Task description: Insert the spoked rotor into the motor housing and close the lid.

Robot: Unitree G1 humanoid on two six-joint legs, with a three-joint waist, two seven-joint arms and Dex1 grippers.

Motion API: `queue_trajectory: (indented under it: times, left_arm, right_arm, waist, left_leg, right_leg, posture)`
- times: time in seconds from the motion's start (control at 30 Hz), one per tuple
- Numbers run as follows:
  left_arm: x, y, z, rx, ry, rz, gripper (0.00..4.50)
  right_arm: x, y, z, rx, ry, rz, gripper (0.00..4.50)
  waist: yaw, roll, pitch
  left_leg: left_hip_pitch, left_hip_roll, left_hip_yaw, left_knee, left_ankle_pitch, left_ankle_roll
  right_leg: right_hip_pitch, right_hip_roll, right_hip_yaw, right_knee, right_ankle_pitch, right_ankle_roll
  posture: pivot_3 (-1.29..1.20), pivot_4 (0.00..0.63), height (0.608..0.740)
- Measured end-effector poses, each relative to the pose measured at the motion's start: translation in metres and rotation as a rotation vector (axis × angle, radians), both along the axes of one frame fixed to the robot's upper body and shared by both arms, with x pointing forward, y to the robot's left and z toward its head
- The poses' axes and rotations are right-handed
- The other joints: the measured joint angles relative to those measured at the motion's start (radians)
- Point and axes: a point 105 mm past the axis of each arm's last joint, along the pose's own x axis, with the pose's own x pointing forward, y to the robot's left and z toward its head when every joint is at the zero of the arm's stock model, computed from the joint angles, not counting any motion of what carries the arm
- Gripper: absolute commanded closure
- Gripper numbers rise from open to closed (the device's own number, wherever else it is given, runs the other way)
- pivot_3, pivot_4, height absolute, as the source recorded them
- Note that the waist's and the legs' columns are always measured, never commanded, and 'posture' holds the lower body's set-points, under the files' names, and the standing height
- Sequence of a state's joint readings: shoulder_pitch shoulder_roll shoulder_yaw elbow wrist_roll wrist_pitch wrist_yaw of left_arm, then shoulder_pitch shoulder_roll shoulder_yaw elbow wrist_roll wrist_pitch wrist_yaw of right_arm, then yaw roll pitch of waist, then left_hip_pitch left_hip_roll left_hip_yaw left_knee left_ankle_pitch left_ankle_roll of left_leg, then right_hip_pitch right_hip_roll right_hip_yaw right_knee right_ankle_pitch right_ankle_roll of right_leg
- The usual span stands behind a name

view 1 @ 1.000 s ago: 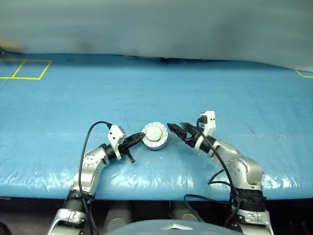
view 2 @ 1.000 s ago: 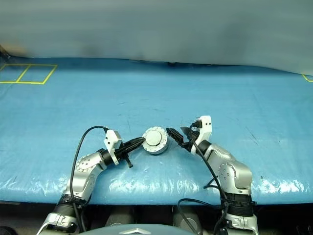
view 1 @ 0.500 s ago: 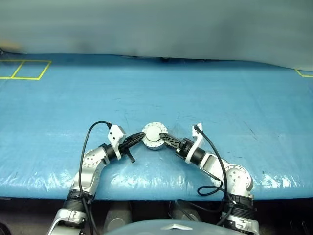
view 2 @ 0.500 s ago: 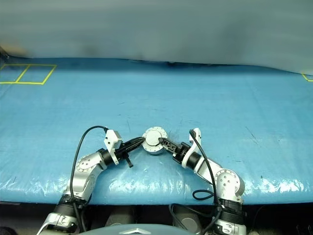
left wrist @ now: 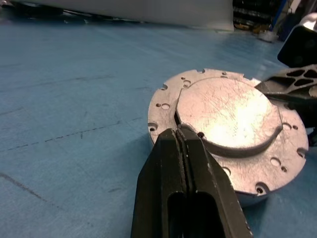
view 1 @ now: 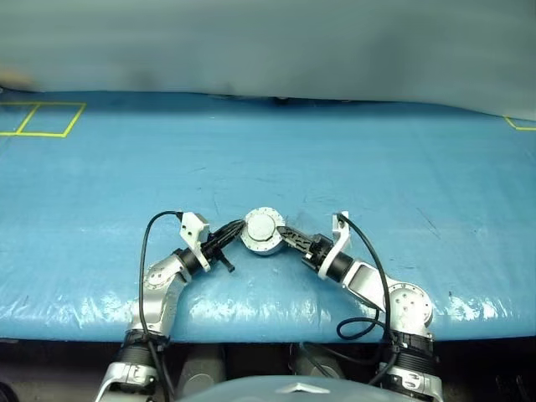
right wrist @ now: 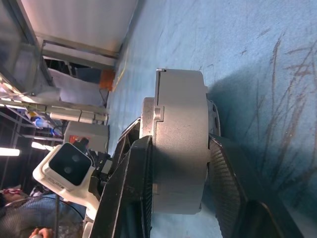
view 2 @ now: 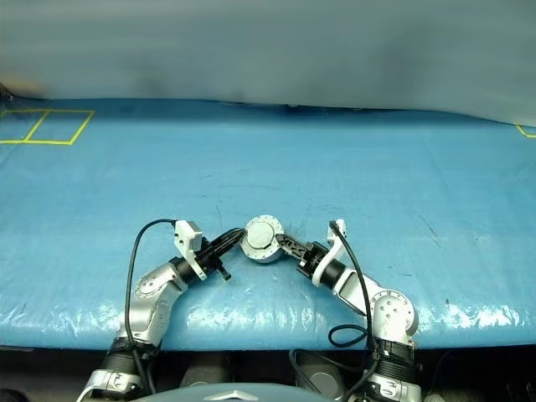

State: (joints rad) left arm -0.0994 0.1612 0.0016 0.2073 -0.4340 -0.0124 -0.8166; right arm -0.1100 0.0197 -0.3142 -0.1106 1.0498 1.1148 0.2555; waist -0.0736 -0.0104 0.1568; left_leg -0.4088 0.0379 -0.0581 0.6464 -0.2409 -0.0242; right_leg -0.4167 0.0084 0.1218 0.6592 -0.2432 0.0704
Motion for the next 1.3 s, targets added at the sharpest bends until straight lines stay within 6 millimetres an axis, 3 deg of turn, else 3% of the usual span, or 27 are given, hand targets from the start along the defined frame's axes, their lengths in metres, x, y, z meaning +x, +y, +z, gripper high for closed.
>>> queue_trajectory:
  times: [0.1, 0.2, 0.4, 0.57, 0.6, 0.9, 1.3]
  left_arm:
    - [0.001, 0.008, 0.015, -0.159, 0.017, 0.029, 4.50]
    - [0.001, 0.014, 0.021, -0.236, 0.010, 0.054, 3.89]
    - [-0.001, 0.007, 0.027, -0.458, 0.062, 0.063, 1.86]
    - [-0.005, 0.000, 0.035, -0.584, 0.112, -0.009, 0.18]
    - [-0.005, -0.001, 0.035, -0.595, 0.122, -0.020, 0.02]
    - [-0.014, -0.010, 0.034, -0.765, 0.275, -0.144, 0.02]
    - [-0.019, -0.015, 0.043, -0.832, 0.294, -0.210, 0.02]
  right_arm:
    - [0.005, -0.006, 0.005, 0.051, -0.003, -0.045, 3.28]
    - [0.012, -0.012, 0.016, 0.095, -0.036, -0.093, 3.28]
    - [0.020, -0.017, 0.041, 0.205, -0.121, -0.137, 3.28]
    - [0.018, -0.010, 0.052, 0.241, -0.155, -0.102, 3.28]
    - [0.018, -0.008, 0.053, 0.245, -0.157, -0.093, 3.28]
    - [0.012, 0.009, 0.059, 0.269, -0.173, -0.007, 3.28]
    - [-0.009, 0.037, 0.050, 0.181, -0.165, 0.151, 3.28]
  waist:
    - [-0.003, 0.001, 0.001]
    - [-0.003, 0.002, 0.001]
    - [-0.004, 0.002, 0.002]
    - [-0.008, 0.003, 0.002]
    - [-0.009, 0.003, 0.002]
    - [-0.009, 0.003, 0.002]
    - [-0.008, 0.003, 0.002]
  left_leg:
    - [-0.005, 0.000, 0.000, 0.000, 0.000, 0.000]
    - [-0.006, 0.000, 0.000, 0.000, 0.000, 0.000]
    - [-0.007, 0.000, 0.000, 0.000, 0.000, 0.000]
    - [-0.006, 0.000, -0.001, 0.000, 0.000, 0.000]
    - [-0.006, 0.000, -0.001, 0.000, 0.000, 0.000]
    - [-0.006, 0.000, -0.001, 0.000, 0.000, 0.000]
    - [-0.006, 0.000, -0.001, 0.001, 0.000, 0.000]
  right_leg:
    - [-0.004, 0.000, 0.000, 0.000, 0.002, 0.004]
    - [-0.006, 0.000, 0.000, 0.000, 0.003, 0.004]
    - [-0.006, 0.000, 0.000, 0.000, 0.002, 0.004]
    - [-0.006, 0.001, -0.001, 0.000, 0.002, 0.004]
    - [-0.006, 0.001, -0.001, 0.000, 0.002, 0.004]
    - [-0.006, 0.001, -0.001, 0.000, 0.002, 0.004]
    - [-0.006, 0.001, -0.001, 0.000, 0.002, 0.004]
  posture:
    - [0.00, 0.150, 0.740]
    - [0.00, 0.150, 0.740]
    - [0.00, 0.150, 0.740]
    - [0.00, 0.150, 0.740]
    - [0.00, 0.150, 0.740]
    - [0.00, 0.150, 0.740]
    - [0.00, 0.150, 0.740]
